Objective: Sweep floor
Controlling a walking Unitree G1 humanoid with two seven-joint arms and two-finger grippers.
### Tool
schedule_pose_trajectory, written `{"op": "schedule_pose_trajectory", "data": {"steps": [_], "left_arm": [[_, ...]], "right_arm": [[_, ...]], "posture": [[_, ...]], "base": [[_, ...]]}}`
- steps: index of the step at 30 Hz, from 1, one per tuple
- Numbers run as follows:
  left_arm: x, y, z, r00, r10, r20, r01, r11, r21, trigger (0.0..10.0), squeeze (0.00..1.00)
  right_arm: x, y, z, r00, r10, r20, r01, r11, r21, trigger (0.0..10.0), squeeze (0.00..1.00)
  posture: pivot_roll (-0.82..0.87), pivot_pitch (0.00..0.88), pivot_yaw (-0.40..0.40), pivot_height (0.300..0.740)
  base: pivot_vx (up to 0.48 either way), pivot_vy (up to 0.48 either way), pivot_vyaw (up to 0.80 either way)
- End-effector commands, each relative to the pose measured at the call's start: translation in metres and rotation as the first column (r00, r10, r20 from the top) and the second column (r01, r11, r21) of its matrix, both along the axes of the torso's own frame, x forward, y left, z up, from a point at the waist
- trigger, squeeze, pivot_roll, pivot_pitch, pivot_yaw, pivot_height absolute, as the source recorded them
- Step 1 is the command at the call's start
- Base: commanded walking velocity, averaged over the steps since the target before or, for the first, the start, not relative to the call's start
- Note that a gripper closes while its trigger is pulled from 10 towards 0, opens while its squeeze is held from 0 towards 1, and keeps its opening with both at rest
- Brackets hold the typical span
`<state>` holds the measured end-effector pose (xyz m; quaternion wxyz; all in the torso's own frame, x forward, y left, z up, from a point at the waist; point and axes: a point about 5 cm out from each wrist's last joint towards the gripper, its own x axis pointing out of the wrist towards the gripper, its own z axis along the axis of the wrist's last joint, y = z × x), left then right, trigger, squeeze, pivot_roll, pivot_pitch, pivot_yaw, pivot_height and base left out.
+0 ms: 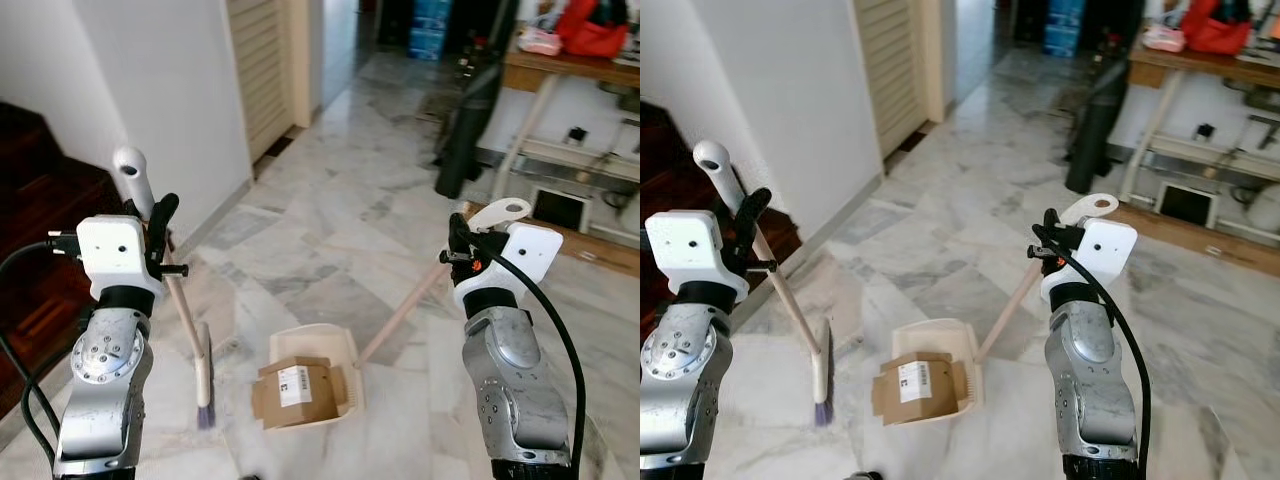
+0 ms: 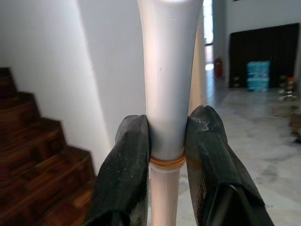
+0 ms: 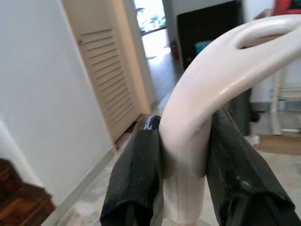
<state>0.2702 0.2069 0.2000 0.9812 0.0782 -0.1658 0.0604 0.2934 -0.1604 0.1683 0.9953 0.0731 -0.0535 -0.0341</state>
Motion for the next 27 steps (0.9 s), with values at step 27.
{"op": "schedule_pose_trajectory", "data": {"steps": [27], "left_arm": [[-0.0073, -0.0002, 0.0171, 0.999, 0.015, 0.050, -0.015, 1.000, 0.013, 10.0, 0.00]], "right_arm": [[0.0006, 0.0050, 0.0156, 0.999, 0.042, 0.026, -0.042, 0.999, 0.026, 10.0, 0.00]], "posture": [[-0.05, 0.090, -0.002, 0.740]], "base": [[0.000, 0.000, 0.49]]}}
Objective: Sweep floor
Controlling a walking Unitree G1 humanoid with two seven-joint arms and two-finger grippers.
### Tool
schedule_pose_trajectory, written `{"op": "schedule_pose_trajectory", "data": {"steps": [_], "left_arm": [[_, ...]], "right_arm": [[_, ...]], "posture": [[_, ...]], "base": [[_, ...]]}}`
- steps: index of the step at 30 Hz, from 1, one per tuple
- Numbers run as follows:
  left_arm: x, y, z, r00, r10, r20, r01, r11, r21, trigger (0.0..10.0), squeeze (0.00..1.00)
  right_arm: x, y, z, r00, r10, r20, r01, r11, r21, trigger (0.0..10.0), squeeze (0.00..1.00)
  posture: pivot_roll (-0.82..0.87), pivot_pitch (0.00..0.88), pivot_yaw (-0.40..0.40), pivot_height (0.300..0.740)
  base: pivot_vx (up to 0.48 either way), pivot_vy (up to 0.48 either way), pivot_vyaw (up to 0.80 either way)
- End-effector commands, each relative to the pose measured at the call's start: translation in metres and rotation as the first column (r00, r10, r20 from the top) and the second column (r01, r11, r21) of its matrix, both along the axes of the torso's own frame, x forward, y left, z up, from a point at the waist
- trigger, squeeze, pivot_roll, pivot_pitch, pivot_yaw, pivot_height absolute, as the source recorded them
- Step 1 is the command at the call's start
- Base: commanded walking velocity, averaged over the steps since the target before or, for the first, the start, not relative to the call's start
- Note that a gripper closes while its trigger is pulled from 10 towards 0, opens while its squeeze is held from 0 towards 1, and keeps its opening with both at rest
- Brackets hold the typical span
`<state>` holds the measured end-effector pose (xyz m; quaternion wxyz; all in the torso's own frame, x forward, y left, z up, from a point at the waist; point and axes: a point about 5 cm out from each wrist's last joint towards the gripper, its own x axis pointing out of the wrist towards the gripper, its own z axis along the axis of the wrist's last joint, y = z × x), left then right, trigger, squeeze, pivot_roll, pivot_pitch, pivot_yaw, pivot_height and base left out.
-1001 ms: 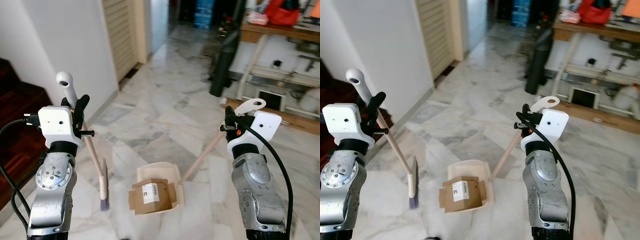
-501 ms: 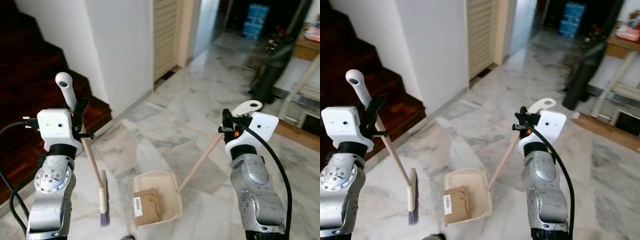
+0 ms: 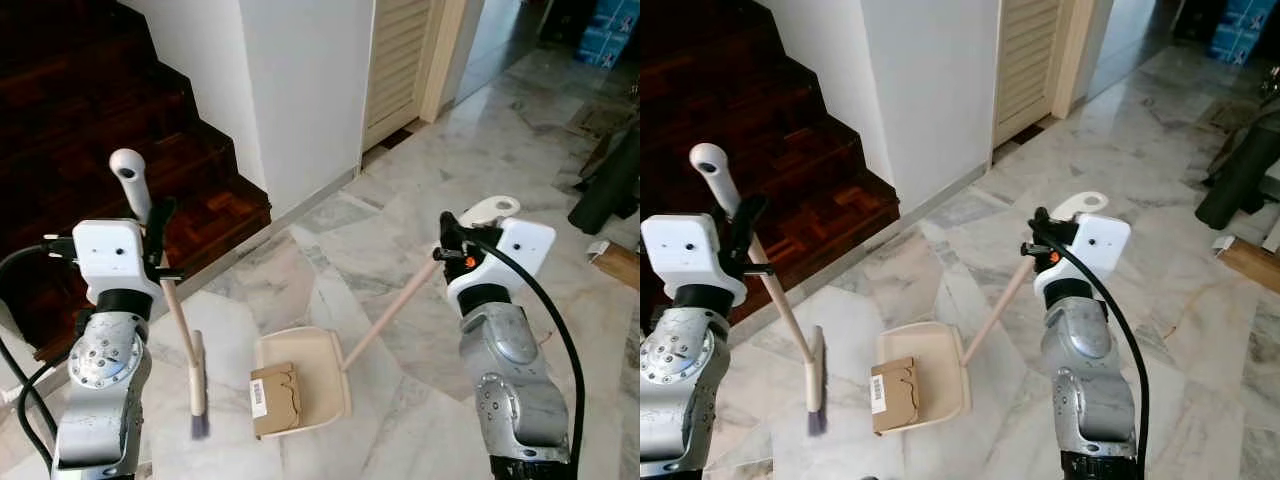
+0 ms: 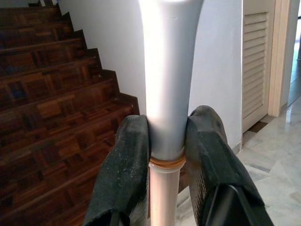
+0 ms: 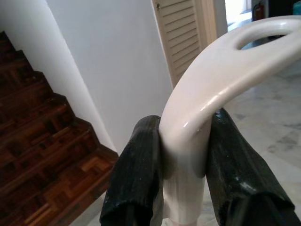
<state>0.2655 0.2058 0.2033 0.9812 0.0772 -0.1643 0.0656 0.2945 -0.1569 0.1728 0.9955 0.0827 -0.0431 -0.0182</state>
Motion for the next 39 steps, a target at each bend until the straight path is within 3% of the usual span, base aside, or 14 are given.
{"op": "schedule_pose_trajectory", "data": {"steps": [1, 16, 26, 27, 32, 39], "left_arm": [[-0.003, 0.001, 0.014, 0.999, 0.005, 0.051, -0.006, 1.000, 0.018, 10.0, 0.00], [-0.005, 0.002, 0.013, 0.999, 0.008, 0.037, -0.009, 1.000, 0.022, 10.0, 0.00], [-0.004, -0.008, 0.005, 0.998, -0.055, -0.023, 0.056, 0.998, 0.013, 10.0, 0.00], [-0.005, -0.010, 0.003, 0.997, -0.070, -0.040, 0.071, 0.997, 0.017, 10.0, 0.00], [-0.006, -0.011, 0.002, 0.997, -0.065, -0.046, 0.065, 0.998, 0.017, 10.0, 0.00], [-0.006, -0.012, 0.004, 0.997, -0.069, -0.047, 0.070, 0.997, 0.016, 10.0, 0.00]], "right_arm": [[0.000, 0.002, 0.011, 0.999, 0.008, 0.043, -0.008, 1.000, 0.009, 10.0, 0.00], [0.003, 0.001, 0.013, 0.999, 0.014, 0.046, -0.013, 1.000, -0.008, 10.0, 0.00], [0.005, 0.001, 0.024, 0.992, 0.012, 0.125, 0.008, 0.986, -0.165, 10.0, 0.00], [0.008, 0.000, 0.026, 0.989, 0.007, 0.148, 0.029, 0.970, -0.240, 10.0, 0.00], [0.021, 0.010, 0.031, 0.983, 0.057, 0.176, 0.009, 0.934, -0.356, 10.0, 0.00], [0.041, 0.022, 0.026, 0.982, 0.098, 0.164, -0.034, 0.935, -0.353, 10.0, 0.00]], "posture": [[-0.05, 0.091, -0.003, 0.740], [-0.04, 0.119, -0.008, 0.740], [-0.05, 0.131, -0.009, 0.740], [-0.05, 0.136, -0.007, 0.740], [-0.04, 0.143, -0.007, 0.740], [-0.03, 0.156, -0.004, 0.740]], "base": [[0.000, 0.000, 0.00], [0.000, 0.000, 0.00], [0.000, 0.000, 0.00], [0.000, 0.000, 0.00], [0.000, 0.000, 0.00], [0.000, 0.000, 0.00]]}}
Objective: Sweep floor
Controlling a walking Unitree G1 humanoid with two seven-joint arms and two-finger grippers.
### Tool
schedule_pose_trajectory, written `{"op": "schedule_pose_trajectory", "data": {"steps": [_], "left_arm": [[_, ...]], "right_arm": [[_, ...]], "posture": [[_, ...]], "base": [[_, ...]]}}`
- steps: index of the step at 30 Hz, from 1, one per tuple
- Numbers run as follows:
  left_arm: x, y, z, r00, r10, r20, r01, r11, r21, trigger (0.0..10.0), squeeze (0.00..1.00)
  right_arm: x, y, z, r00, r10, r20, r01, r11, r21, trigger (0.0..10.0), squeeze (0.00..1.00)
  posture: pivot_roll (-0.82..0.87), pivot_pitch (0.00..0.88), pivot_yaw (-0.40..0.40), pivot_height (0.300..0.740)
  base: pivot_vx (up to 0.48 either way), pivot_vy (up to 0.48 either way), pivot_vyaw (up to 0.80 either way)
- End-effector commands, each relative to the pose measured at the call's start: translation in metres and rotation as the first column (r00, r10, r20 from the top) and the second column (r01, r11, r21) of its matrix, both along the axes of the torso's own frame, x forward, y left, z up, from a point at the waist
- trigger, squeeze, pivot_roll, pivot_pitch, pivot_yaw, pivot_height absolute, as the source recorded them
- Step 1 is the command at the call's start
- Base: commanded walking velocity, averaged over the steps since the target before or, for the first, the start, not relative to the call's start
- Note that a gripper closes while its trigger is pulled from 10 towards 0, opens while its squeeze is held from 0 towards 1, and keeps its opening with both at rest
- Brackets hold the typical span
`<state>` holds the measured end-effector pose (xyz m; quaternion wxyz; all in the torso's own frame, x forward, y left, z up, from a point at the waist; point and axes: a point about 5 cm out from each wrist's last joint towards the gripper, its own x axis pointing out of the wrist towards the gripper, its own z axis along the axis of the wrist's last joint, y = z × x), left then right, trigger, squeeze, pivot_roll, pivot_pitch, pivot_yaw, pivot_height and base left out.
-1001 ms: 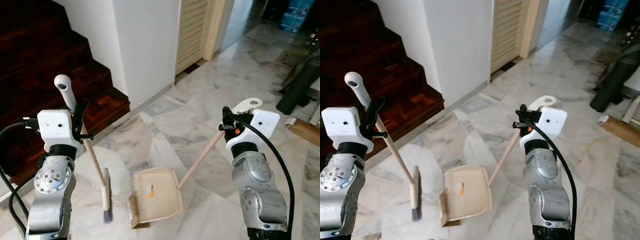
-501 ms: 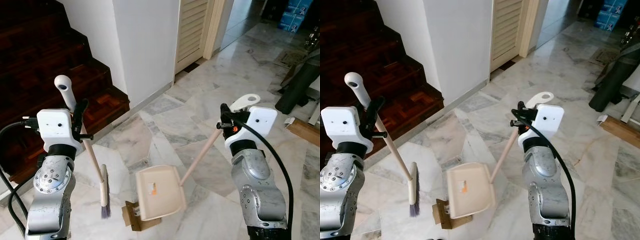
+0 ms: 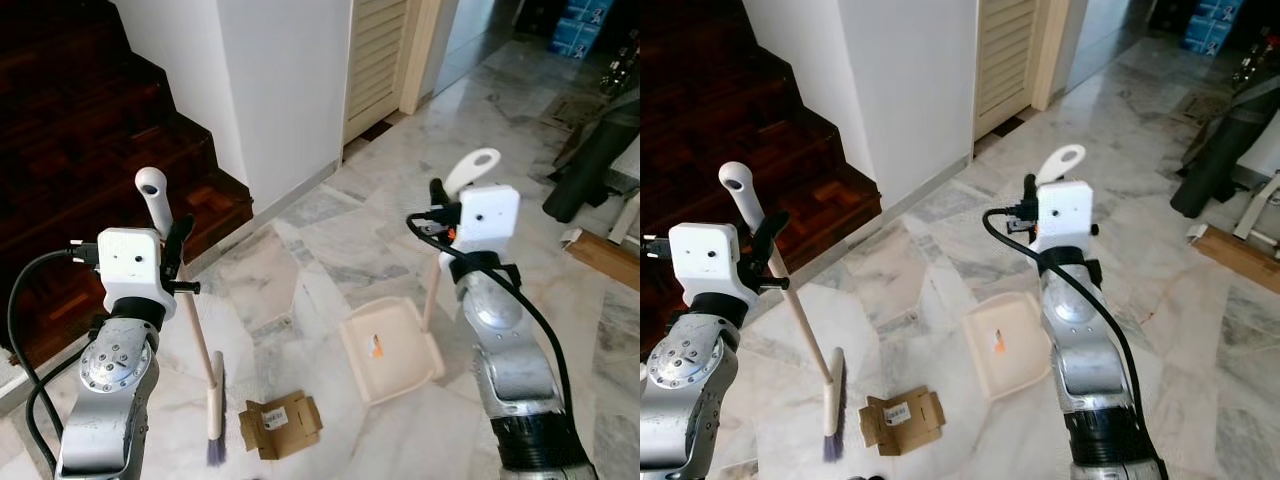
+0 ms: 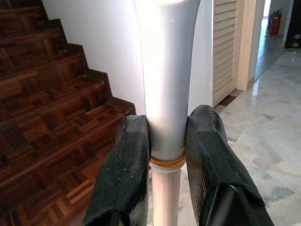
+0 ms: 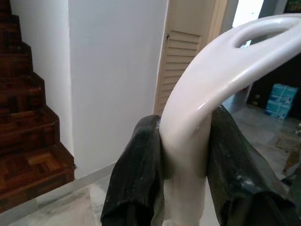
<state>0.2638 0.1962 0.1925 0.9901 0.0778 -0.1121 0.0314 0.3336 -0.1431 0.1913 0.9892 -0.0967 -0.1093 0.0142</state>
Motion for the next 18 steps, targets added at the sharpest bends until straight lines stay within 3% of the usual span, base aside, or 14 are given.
{"op": "schedule_pose_trajectory", "data": {"steps": [1, 5, 10, 18], "left_arm": [[-0.004, -0.003, 0.016, 0.998, -0.012, 0.066, 0.011, 1.000, 0.009, 10.0, 0.00], [-0.005, -0.004, 0.015, 0.998, -0.008, 0.064, 0.007, 1.000, 0.005, 10.0, 0.00], [-0.005, -0.005, 0.017, 0.997, 0.001, 0.073, -0.001, 1.000, -0.002, 10.0, 0.00], [-0.014, -0.004, 0.014, 0.998, 0.017, 0.060, -0.016, 1.000, -0.020, 10.0, 0.00]], "right_arm": [[0.010, 0.015, 0.011, 0.998, 0.052, 0.040, -0.054, 0.997, 0.057, 10.0, 0.00], [0.027, 0.025, 0.011, 0.997, 0.074, 0.022, -0.076, 0.994, 0.079, 10.0, 0.00], [0.046, 0.022, 0.011, 0.998, 0.056, 0.007, -0.056, 0.990, 0.126, 10.0, 0.00], [0.057, 0.028, 0.010, 0.997, 0.079, 0.007, -0.079, 0.997, 0.027, 10.0, 0.00]], "posture": [[-0.03, 0.160, -0.005, 0.740], [-0.03, 0.166, -0.009, 0.740], [-0.01, 0.187, -0.020, 0.740], [0.00, 0.235, -0.043, 0.740]], "base": [[0.000, 0.000, 0.00], [0.000, 0.000, 0.00], [0.000, 0.000, 0.00], [0.000, 0.000, 0.00]]}}
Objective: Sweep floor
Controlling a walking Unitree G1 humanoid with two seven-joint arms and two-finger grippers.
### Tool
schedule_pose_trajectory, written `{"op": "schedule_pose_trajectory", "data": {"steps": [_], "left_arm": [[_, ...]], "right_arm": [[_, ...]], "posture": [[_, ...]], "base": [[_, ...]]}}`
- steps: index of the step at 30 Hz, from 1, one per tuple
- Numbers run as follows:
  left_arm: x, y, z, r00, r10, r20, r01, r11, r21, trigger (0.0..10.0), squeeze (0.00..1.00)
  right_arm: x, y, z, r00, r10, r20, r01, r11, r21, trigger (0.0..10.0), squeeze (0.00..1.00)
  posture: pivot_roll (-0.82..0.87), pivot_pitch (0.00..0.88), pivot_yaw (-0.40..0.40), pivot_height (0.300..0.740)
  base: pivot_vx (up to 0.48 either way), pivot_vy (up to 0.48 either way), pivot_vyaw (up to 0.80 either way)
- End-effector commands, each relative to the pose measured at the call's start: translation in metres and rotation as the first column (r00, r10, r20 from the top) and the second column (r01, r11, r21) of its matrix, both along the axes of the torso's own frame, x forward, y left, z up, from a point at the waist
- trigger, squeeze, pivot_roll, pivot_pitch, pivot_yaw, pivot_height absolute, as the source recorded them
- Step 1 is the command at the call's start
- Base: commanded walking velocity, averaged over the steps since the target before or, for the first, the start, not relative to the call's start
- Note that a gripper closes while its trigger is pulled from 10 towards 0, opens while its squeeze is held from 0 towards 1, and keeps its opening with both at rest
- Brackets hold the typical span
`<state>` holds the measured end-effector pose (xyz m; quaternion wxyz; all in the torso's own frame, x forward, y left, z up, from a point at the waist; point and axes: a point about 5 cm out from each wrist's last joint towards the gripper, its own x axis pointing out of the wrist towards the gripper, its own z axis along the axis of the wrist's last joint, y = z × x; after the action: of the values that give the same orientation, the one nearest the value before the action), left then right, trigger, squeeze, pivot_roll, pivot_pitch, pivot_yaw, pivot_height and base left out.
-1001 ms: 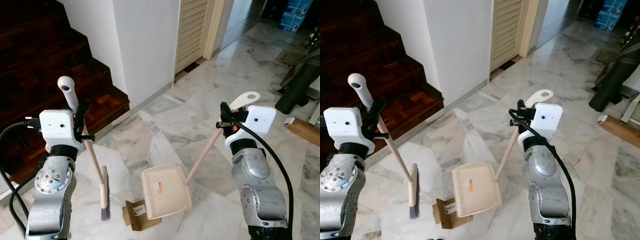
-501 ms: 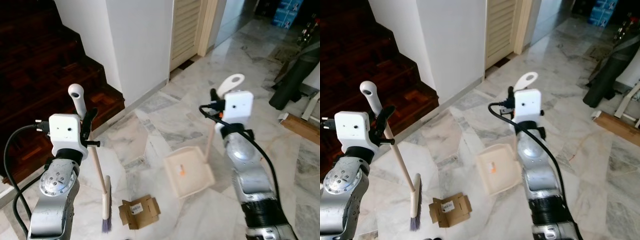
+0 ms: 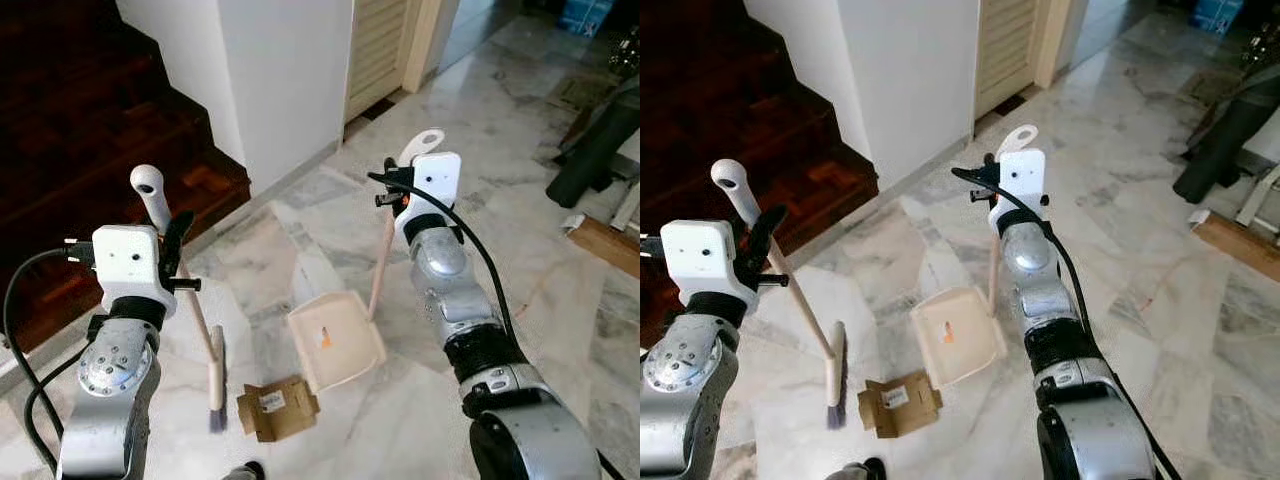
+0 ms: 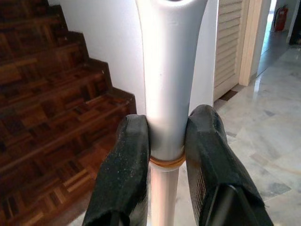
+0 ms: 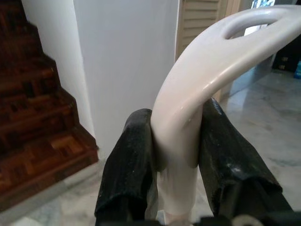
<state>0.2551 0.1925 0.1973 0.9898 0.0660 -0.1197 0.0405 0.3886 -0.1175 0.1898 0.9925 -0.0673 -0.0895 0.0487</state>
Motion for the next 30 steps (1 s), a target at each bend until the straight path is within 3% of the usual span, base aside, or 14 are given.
{"op": "schedule_pose_trajectory", "data": {"steps": [1, 9, 18, 30], "left_arm": [[-0.007, -0.001, 0.008, 0.999, 0.006, 0.040, -0.006, 1.000, 0.001, 10.0, 0.00], [-0.016, -0.004, 0.007, 1.000, 0.008, 0.025, -0.007, 1.000, -0.019, 10.0, 0.00], [-0.032, -0.003, 0.014, 0.999, 0.024, 0.024, -0.023, 0.999, -0.035, 10.0, 0.00], [-0.031, 0.002, 0.041, 0.997, 0.032, 0.074, -0.030, 0.999, -0.021, 10.0, 0.00]], "right_arm": [[0.004, 0.002, 0.009, 0.999, 0.006, 0.052, -0.004, 0.999, -0.042, 10.0, 0.00], [0.006, 0.002, -0.004, 1.000, -0.023, 0.013, 0.023, 0.998, -0.059, 10.0, 0.00], [0.006, 0.004, -0.008, 0.999, -0.021, 0.035, 0.024, 0.997, -0.067, 10.0, 0.00], [-0.001, 0.014, -0.029, 1.000, 0.002, -0.003, -0.003, 0.995, -0.096, 10.0, 0.00]], "posture": [[0.00, 0.248, -0.050, 0.740], [-0.01, 0.306, -0.074, 0.740], [0.01, 0.380, -0.088, 0.740], [0.05, 0.421, -0.075, 0.740]], "base": [[0.000, 0.000, 0.00], [0.000, 0.000, 0.00], [0.000, 0.000, 0.00], [0.000, 0.000, 0.00]]}}
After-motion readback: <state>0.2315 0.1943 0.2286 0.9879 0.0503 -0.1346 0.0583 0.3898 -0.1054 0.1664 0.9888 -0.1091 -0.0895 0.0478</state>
